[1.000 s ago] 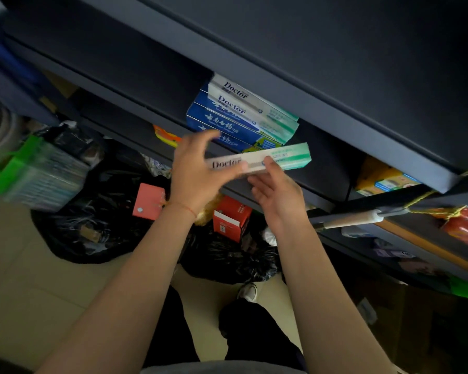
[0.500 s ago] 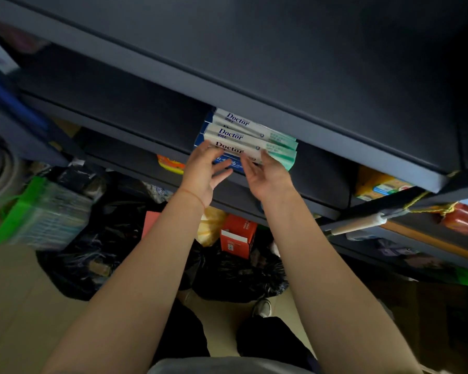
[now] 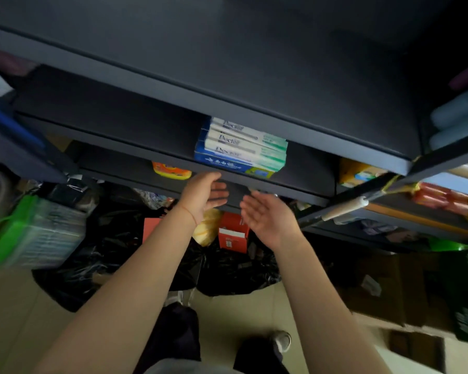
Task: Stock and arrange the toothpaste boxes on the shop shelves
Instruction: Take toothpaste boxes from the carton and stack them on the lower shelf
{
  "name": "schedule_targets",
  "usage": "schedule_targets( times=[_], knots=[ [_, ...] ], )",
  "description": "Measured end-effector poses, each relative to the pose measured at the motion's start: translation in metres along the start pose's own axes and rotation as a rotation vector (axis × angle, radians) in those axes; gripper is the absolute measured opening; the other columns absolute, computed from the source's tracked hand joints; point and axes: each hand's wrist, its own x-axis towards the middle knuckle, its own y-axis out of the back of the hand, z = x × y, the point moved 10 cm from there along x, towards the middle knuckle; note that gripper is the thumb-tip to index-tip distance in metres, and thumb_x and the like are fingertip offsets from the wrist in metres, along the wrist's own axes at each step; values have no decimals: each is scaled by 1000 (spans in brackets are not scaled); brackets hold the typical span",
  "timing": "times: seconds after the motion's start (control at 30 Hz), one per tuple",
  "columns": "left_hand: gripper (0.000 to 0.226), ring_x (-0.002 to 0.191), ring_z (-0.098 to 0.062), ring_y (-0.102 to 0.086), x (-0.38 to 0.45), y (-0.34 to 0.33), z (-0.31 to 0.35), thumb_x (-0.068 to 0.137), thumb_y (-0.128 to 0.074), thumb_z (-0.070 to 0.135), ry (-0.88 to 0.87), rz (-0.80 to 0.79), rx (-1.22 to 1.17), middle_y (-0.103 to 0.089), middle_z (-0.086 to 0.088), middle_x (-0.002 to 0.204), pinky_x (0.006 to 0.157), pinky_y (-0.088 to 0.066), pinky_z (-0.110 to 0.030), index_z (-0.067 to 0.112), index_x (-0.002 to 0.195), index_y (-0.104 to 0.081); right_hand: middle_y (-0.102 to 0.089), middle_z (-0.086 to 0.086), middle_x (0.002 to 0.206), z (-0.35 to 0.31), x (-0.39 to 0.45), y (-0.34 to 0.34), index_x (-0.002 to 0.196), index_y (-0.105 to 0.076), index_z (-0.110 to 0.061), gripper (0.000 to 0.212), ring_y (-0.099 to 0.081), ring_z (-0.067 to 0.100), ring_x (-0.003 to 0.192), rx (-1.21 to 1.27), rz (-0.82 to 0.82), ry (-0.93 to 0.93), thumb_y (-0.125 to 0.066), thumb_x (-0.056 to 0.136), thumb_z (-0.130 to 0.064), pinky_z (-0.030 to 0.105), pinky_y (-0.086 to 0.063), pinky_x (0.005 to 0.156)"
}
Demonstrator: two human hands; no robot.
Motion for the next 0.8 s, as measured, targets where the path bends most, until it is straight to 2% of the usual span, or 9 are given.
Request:
schedule_targets(
  times=[0.1,0.23,0.3,0.4,0.47,0.53,0.67,0.73,0.8],
  knots=[
    [16,64,-16,-62,-21,-19,-38,102,-50,21,20,11,169,-61,-4,80,62,-52,-29,12,114,-55,-66,10,87,8,-22,65,102,-61,-9,17,-65,23,75,-173,104,64,-47,100,-17,31,-52,67],
    [16,65,-18,-62,-66,-86,-86,102,-46,18,-31,-55,357,-63,-5,81,62,-50,-29,12,112,-57,-67,14,84,-19,-57,155,99,-62,-9,14,-66,27,67,-346,214,288,-48,98,-10,28,-51,58],
    [16,62,-18,-63,-92,-128,-111,102,-47,17,-85,-84,440,-64,-6,80,60,-49,-28,12,111,-59,-69,14,84,-41,-83,196,95,-63,-11,15,-67,25,65,-386,219,393,-48,98,-10,28,-51,58],
    [13,57,-15,-61,-137,-192,-148,101,-50,15,-194,-85,533,-65,-6,77,55,-47,-24,13,101,-63,-70,4,77,-72,-127,262,94,-64,-12,16,-66,19,62,-446,180,523,-49,99,-10,28,-52,58],
    [15,57,-15,-61,-169,-234,-173,100,-50,12,-259,-66,527,-65,-6,76,53,-47,-21,11,97,-64,-70,1,77,-93,-158,309,96,-65,-12,15,-66,17,64,-491,147,578,-50,99,-10,30,-53,62],
    [17,59,-16,-62,-203,-285,-205,100,-49,11,-279,-74,500,-65,-7,76,55,-49,-23,12,95,-65,-69,3,82,-114,-194,359,99,-65,-11,14,-66,17,66,-502,140,612,-50,99,-10,31,-53,65],
    [19,68,-19,-67,-269,-419,-268,102,-49,17,-271,-310,640,-69,-8,84,64,-52,-29,14,97,-67,-69,0,82,-172,-270,468,98,-65,-16,14,-67,15,66,-495,240,719,-51,98,-12,28,-54,63],
    [20,73,-19,-69,-298,-480,-283,103,-49,19,-321,-434,739,-70,-8,89,67,-53,-29,14,101,-68,-68,1,79,-198,-298,520,93,-64,-17,15,-65,12,61,-469,303,769,-51,97,-9,24,-52,58],
    [20,76,-18,-69,-317,-526,-290,102,-49,21,-403,-488,821,-71,-6,91,68,-53,-29,16,102,-68,-67,4,81,-218,-316,566,90,-61,-21,17,-63,9,58,-441,376,787,-51,96,-8,23,-50,57]
  ],
)
